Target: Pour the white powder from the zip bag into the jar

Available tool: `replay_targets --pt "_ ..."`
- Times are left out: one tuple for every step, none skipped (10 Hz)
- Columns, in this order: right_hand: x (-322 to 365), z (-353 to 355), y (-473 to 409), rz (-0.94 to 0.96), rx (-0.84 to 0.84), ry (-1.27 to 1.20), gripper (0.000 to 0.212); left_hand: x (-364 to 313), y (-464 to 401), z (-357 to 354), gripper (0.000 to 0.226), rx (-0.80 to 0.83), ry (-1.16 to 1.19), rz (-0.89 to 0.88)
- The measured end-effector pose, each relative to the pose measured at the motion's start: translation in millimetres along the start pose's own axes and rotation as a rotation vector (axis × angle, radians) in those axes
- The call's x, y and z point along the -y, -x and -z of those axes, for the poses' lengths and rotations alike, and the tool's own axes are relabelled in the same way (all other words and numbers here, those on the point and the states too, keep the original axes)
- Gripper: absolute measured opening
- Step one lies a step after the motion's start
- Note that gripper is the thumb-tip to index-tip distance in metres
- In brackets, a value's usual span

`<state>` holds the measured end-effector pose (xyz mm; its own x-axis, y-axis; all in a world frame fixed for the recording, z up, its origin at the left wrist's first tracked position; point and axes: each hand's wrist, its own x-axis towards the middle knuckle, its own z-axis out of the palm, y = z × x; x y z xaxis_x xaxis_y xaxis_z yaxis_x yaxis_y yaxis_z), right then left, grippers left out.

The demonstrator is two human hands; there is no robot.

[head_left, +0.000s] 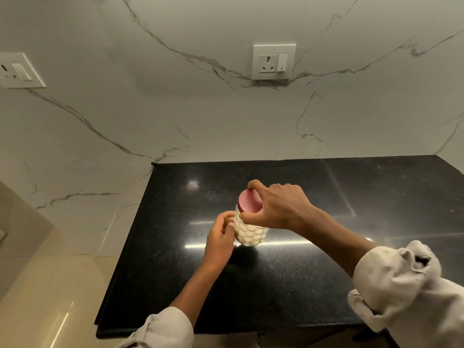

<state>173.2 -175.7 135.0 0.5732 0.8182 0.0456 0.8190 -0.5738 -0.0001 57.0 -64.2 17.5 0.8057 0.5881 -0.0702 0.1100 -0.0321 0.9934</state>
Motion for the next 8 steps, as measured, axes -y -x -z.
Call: replay_targets --pt "-1 -27 -10 -0.126 -0.012 -0.009 0.084 11 -6 -1 0.050 0.186 -0.219 -0.140" --pt "6 -52 -17 -0.205 0.021 -0.025 0.081 23 -14 -5 0.072 0.169 -0.333 -0.124" --pt "13 -71 -19 -0.242 0.021 -0.046 0.082 31 -18 -6 0.075 0.115 -0.357 -0.123" --pt "14 -75 -20 -0.245 0.015 -0.064 0.085 33 -20 -4 0.077 0.106 -0.383 -0.122" --pt "13 -77 -18 -0.264 0.023 -0.085 0.085 33 -21 -4 0.075 0.119 -0.383 -0.129" --pt "15 -79 -16 -0.273 0.033 -0.097 0.086 33 -19 -5 0.075 0.115 -0.420 -0.140" --pt "12 -74 -16 -0.260 0.020 -0.078 0.091 26 -20 -2 0.077 0.117 -0.537 -0.169" --pt "8 -74 -5 -0.247 0.083 -0.084 0.101 24 -10 11 0.075 0.076 -0.708 -0.271"
